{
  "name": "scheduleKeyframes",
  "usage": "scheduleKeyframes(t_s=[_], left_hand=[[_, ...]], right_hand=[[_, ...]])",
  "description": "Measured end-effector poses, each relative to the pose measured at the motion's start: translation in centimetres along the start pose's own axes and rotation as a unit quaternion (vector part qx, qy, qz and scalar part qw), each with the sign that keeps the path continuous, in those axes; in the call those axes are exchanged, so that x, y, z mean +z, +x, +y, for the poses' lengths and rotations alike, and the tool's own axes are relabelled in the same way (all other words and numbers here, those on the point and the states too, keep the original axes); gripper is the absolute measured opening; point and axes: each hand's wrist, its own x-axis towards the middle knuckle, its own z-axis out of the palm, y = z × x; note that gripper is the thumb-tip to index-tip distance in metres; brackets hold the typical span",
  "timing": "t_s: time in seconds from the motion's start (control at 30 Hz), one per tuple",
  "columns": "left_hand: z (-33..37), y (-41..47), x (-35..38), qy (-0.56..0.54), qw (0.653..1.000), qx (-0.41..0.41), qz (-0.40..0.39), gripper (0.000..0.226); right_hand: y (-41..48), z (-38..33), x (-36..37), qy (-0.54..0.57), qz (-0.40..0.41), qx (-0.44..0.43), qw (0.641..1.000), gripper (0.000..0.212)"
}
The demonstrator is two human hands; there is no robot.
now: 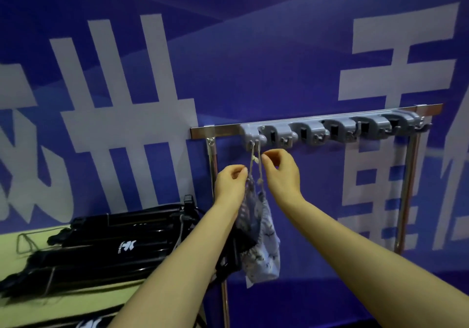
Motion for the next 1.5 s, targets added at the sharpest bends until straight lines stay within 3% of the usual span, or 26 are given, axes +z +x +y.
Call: scheduleKeyframes(t_s=[0.1, 0.23, 0.43, 0.77, 1.0, 1.07, 1.2, 1.33, 1.5], left_hand=[[0.7, -1.8, -1.6, -0.014, 1.0, -0.011, 0.003, 0.009], [2.8, -5.6, -5.8, -0.016, 1.0, -0.017, 0.021, 0.025], [3.0, -12.3, -15.6, 0.016, 0.996, -0.04, 0.073, 0.027], [-3.0, -19.8, -32.5, 0.211, 0.953, -0.069, 0.204, 0.025], [-5.2, -21.0, -39.1, 0.303, 0.912, -0.037, 0.273, 0.018], [-6.0, -20.8, -40.0, 0.37, 0.885, -0.034, 0.281, 0.023], [-7.6, -20.4, -41.3, 0.483, 0.824, -0.109, 0.276, 0.044], [-10.2, -19.9, -42.6, 0.508, 0.812, -0.149, 0.245, 0.04], [-10.9, -19.7, -42.7, 0.493, 0.81, -0.111, 0.298, 0.02]], right_hand=[[-2.2, -1.4, 0.7, 0.003, -0.028, -0.009, 1.0, 0.015], [-6.1, -5.3, 2.4, 0.024, -0.098, -0.006, 0.995, 0.02], [-14.2, -10.7, 4.8, 0.061, -0.2, -0.009, 0.978, 0.031], [-27.2, -17.2, 12.0, 0.13, -0.345, 0.015, 0.929, 0.031], [-31.9, -18.4, 17.2, 0.126, -0.387, 0.027, 0.913, 0.034], [-32.5, -18.3, 17.9, 0.133, -0.392, 0.033, 0.91, 0.034], [-33.1, -17.7, 18.7, 0.132, -0.401, 0.049, 0.905, 0.033], [-32.7, -17.4, 19.1, 0.123, -0.4, 0.067, 0.906, 0.034], [-32.6, -16.9, 19.2, 0.131, -0.399, 0.074, 0.905, 0.04]])
